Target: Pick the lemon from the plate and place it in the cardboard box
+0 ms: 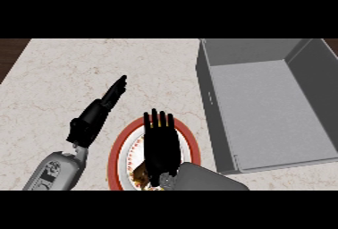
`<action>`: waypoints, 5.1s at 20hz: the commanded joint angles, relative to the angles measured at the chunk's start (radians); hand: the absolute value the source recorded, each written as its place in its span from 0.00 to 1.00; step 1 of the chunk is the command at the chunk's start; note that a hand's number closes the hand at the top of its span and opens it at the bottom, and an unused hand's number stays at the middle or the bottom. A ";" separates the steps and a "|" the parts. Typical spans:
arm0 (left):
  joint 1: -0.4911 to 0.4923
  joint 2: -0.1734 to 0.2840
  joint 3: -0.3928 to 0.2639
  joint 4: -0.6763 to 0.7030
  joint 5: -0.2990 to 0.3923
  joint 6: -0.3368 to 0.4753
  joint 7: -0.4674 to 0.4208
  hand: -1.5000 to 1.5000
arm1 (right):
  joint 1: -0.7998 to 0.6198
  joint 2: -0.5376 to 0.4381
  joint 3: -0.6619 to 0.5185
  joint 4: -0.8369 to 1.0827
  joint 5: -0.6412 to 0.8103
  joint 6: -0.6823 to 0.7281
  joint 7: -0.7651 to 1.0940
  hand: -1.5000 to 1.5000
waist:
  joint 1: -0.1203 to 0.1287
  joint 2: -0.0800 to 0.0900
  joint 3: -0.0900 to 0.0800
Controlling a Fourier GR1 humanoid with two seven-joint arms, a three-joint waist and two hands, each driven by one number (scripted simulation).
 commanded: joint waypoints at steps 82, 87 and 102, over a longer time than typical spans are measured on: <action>0.013 -0.123 0.108 -0.035 -0.128 -0.077 0.043 0.50 | 0.310 -1.015 -0.555 -1.044 -0.276 -0.298 -0.239 1.00 | -0.016 0.003 0.000; 0.065 -0.094 0.133 -0.038 -0.100 -0.141 0.002 0.50 | 0.163 -0.948 -0.682 -0.829 -0.383 -0.124 -0.291 1.00 | -0.007 0.000 -0.001; 0.035 -0.115 0.143 -0.054 -0.140 -0.154 0.040 0.50 | 0.076 -0.596 -0.607 -0.256 -0.173 -0.064 -0.558 1.00 | -0.005 0.001 0.000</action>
